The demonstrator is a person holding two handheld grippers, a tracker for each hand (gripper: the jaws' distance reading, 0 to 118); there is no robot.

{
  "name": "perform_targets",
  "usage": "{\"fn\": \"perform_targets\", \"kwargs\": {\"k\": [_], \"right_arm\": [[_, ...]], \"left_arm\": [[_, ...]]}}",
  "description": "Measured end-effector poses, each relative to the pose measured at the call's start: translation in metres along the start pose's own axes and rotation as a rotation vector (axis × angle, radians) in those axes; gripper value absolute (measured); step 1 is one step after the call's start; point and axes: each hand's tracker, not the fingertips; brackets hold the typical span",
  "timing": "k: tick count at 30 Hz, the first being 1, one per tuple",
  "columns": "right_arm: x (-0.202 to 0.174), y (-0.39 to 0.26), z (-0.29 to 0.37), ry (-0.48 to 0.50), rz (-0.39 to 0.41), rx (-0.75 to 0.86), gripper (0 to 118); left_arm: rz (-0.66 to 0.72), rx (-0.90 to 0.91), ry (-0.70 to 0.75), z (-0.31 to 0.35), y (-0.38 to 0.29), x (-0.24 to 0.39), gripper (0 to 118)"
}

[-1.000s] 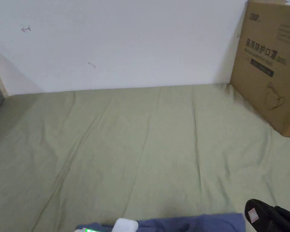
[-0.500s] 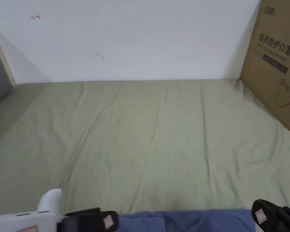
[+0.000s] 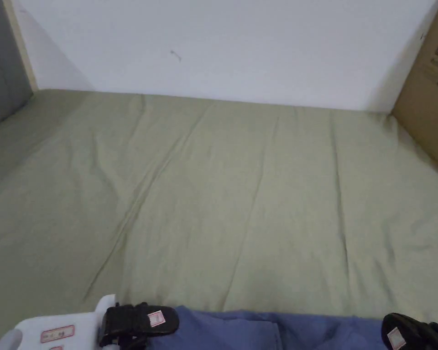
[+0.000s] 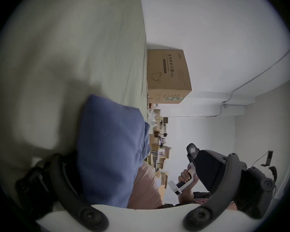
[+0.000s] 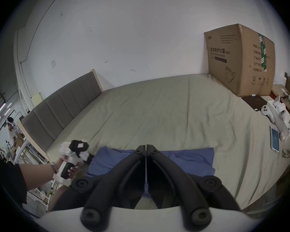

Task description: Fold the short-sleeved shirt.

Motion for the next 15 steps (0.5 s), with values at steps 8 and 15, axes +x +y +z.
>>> {"fn": "perform_targets", "kwargs": {"k": [8, 15], "right_arm": [[-0.004, 0.007, -0.006, 0.023, 0.012, -0.010, 1], [0.016, 0.010, 0.017, 0.059, -0.032, 0.040, 1]], "left_arm": [[-0.152, -0.005, 0.425, -0.023, -0.008, 0.005, 10], [-0.670, 0.085, 1.275, -0.001, -0.046, 0.144, 10]]}}
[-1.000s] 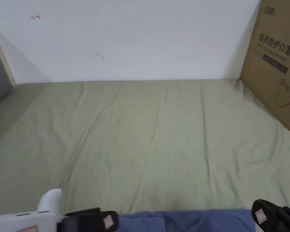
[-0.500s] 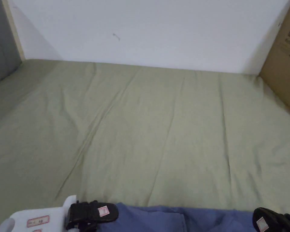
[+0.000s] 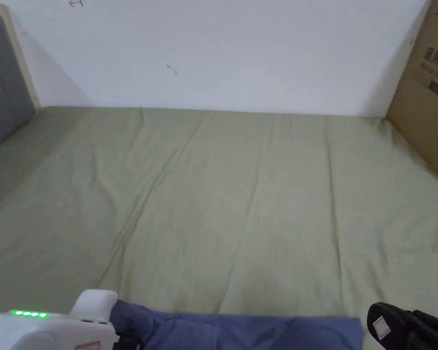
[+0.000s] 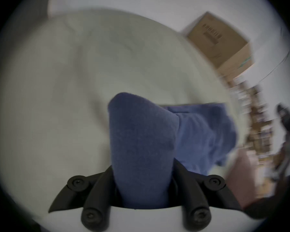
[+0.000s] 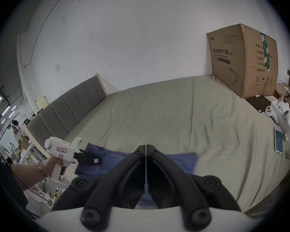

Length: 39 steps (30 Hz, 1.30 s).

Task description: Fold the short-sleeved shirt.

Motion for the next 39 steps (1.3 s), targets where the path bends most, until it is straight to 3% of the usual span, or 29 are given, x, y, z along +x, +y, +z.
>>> {"fn": "perform_targets", "kwargs": {"k": [1, 3, 7, 10, 11, 13, 15, 16, 19, 22, 23, 24, 25, 26, 27, 28, 32, 37, 39], "right_arm": [[0.003, -0.002, 0.004, 0.003, -0.008, 0.005, 1], [0.009, -0.006, 0.010, 0.000, -0.020, 0.006, 1], [0.026, -0.016, 0.023, 0.008, -0.062, 0.010, 1], [0.036, -0.016, 0.036, -0.002, -0.074, 0.022, 1], [0.040, -0.015, 0.041, -0.010, -0.080, 0.029, 1], [0.049, -0.013, 0.050, -0.029, -0.090, 0.039, 1], [0.059, -0.011, 0.056, -0.050, -0.095, 0.041, 1], [0.064, -0.011, 0.059, -0.067, -0.095, 0.040, 1], [0.075, -0.011, 0.065, -0.098, -0.101, 0.052, 1], [0.083, -0.011, 0.065, -0.110, -0.128, 0.072, 1], [0.085, -0.012, 0.064, -0.110, -0.137, 0.075, 1], [0.086, -0.012, 0.062, -0.109, -0.143, 0.077, 1], [0.087, -0.013, 0.060, -0.107, -0.148, 0.076, 1], [0.087, -0.013, 0.058, -0.104, -0.149, 0.073, 1], [0.087, -0.014, 0.056, -0.103, -0.148, 0.069, 1], [0.085, -0.015, 0.054, -0.101, -0.144, 0.065, 1], [0.081, -0.016, 0.052, -0.088, -0.133, 0.048, 1], [0.077, -0.017, 0.050, -0.094, -0.105, 0.046, 1], [0.077, -0.017, 0.046, -0.091, -0.113, 0.035, 1]], "left_arm": [[-0.030, -0.027, 0.124, 0.015, 0.003, 0.003, 10], [-0.027, -0.037, 0.148, 0.030, -0.003, -0.001, 10], [0.280, -0.033, -0.215, 0.044, 0.009, 0.025, 11], [0.353, -0.065, -0.442, 0.037, 0.032, 0.066, 14], [0.350, -0.064, -0.508, 0.035, 0.036, 0.086, 23], [0.323, -0.085, -0.594, 0.020, 0.048, 0.118, 60], [0.317, -0.093, -0.680, 0.006, 0.057, 0.148, 112], [0.299, -0.095, -0.712, 0.000, 0.061, 0.161, 118], [0.278, -0.018, -0.693, -0.001, 0.067, 0.174, 115], [0.144, 0.039, -0.567, 0.005, 0.067, 0.168, 111], [0.069, 0.065, -0.512, 0.015, 0.065, 0.163, 100], [0.002, 0.092, -0.478, 0.018, 0.063, 0.161, 73], [-0.080, 0.130, -0.408, 0.021, 0.059, 0.160, 73], [-0.146, 0.160, -0.343, 0.022, 0.053, 0.163, 60], [-0.191, 0.156, -0.294, 0.027, 0.048, 0.167, 18], [-0.228, 0.131, -0.267, 0.022, 0.040, 0.173, 0], [-0.173, -0.005, -0.413, -0.019, 0.023, 0.202, 0], [-0.210, -0.153, -0.400, -0.089, 0.008, 0.242, 0], [-0.176, -0.117, -0.428, -0.106, 0.007, 0.251, 0]]}}
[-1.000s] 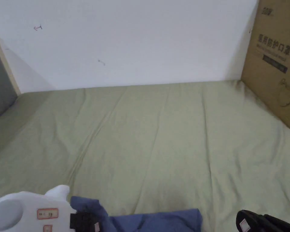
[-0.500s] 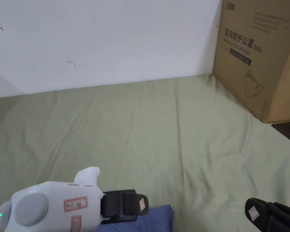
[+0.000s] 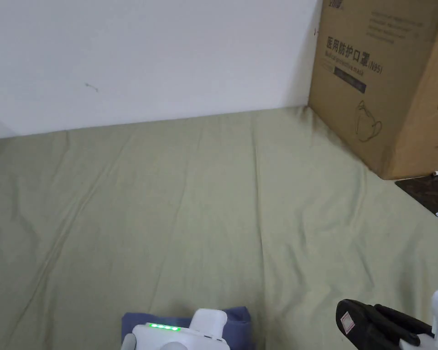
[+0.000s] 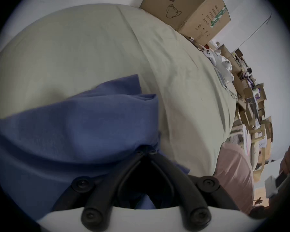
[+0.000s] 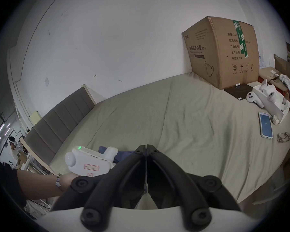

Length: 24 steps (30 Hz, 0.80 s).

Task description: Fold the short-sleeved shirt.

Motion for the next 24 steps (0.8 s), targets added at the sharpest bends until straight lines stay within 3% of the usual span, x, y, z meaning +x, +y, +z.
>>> {"fn": "perform_targets", "kwargs": {"k": [3, 5, 7, 11, 14, 17, 21, 24], "right_arm": [[-0.003, 0.000, -0.003, 0.033, -0.032, -0.008, 1], [-0.007, 0.002, -0.006, 0.064, -0.047, -0.010, 1], [-0.013, 0.010, -0.007, 0.087, -0.042, -0.003, 1], [-0.040, 0.033, 0.013, 0.088, 0.098, 0.218, 1], [-0.063, 0.042, 0.033, 0.035, 0.191, 0.464, 1], [-0.071, 0.042, 0.028, -0.030, 0.250, 0.574, 1], [-0.060, 0.015, 0.009, -0.139, 0.194, 0.595, 1], [-0.053, 0.005, 0.006, -0.166, 0.128, 0.489, 1]], "left_arm": [[0.118, 0.071, -0.198, 0.007, -0.001, 0.000, 0], [0.066, 0.240, -0.215, 0.042, 0.005, 0.005, 0], [-0.032, 0.409, -0.123, 0.089, 0.004, 0.012, 0], [-0.226, 0.856, 0.186, 0.202, -0.013, 0.037, 0], [-0.203, 1.055, 0.402, 0.259, -0.036, 0.045, 0], [-0.145, 1.145, 0.536, 0.282, -0.059, 0.041, 0], [-0.051, 1.153, 0.674, 0.282, -0.098, 0.026, 0], [0.058, 1.096, 0.664, 0.274, -0.115, 0.014, 0]]}}
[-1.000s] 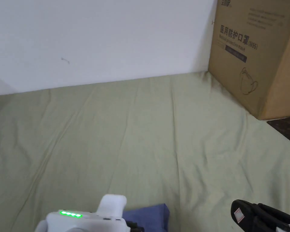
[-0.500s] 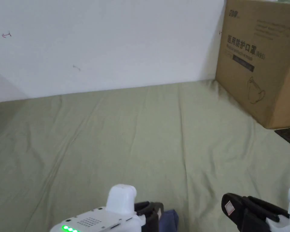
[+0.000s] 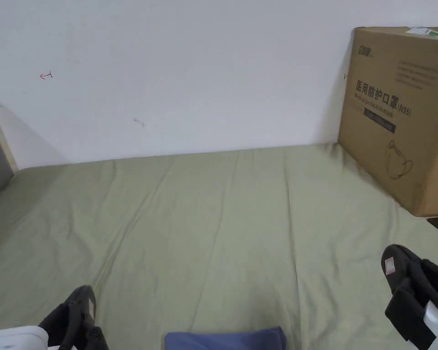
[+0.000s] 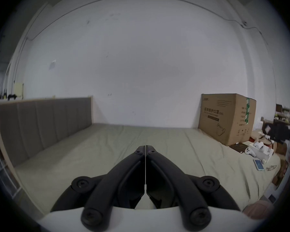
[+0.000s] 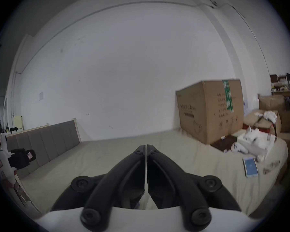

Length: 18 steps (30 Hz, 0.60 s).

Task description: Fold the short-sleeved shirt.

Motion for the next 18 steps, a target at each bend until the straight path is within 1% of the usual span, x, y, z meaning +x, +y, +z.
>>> {"fn": "perform_targets", "kwargs": {"k": [2, 5, 7, 8, 9, 10, 12, 13, 14, 15, 16, 17, 18], "right_arm": [[0.006, 0.004, 0.001, 0.017, -0.010, -0.005, 1], [0.007, 0.014, 0.003, 0.027, 0.029, 0.021, 1], [0.005, 0.018, 0.001, 0.080, 0.041, 0.019, 1], [0.003, 0.018, -0.002, 0.138, 0.036, -0.014, 1], [0.001, 0.016, -0.008, 0.201, 0.022, -0.079, 1], [-0.004, 0.011, -0.019, 0.257, 0.015, -0.184, 1], [-0.016, -0.012, -0.051, 0.326, 0.014, -0.505, 1], [-0.019, -0.032, -0.070, 0.368, -0.017, -0.679, 1], [-0.021, -0.057, -0.085, 0.400, -0.067, -0.841, 1], [-0.020, -0.078, -0.095, 0.417, -0.132, -0.917, 1], [-0.020, -0.101, -0.104, 0.407, -0.171, -1.004, 1], [-0.019, -0.121, -0.110, 0.342, -0.149, -1.059, 1], [-0.020, -0.134, -0.114, 0.285, -0.087, -1.098, 1]], "left_arm": [[0.017, 0.002, 0.000, 0.000, 0.000, -0.006, 0], [0.011, 0.031, 0.012, 0.001, 0.007, -0.009, 0], [0.010, 0.038, 0.008, -0.001, 0.010, -0.009, 0], [0.010, 0.038, 0.001, -0.001, 0.011, -0.009, 0], [0.008, 0.029, -0.011, -0.002, 0.011, -0.009, 0], [0.005, 0.001, -0.037, -0.005, 0.009, -0.009, 0], [-0.017, -0.060, -0.051, -0.008, 0.004, -0.011, 0], [-0.019, -0.092, -0.063, -0.010, 0.000, -0.012, 0], [-0.007, -0.131, -0.081, -0.013, -0.006, -0.014, 0], [0.007, -0.165, -0.094, -0.015, -0.010, -0.017, 0], [0.031, -0.203, -0.104, -0.018, -0.016, -0.020, 0], [0.055, -0.246, -0.124, -0.023, -0.021, -0.024, 0], [0.089, -0.290, -0.158, -0.028, -0.026, -0.028, 0]]}}
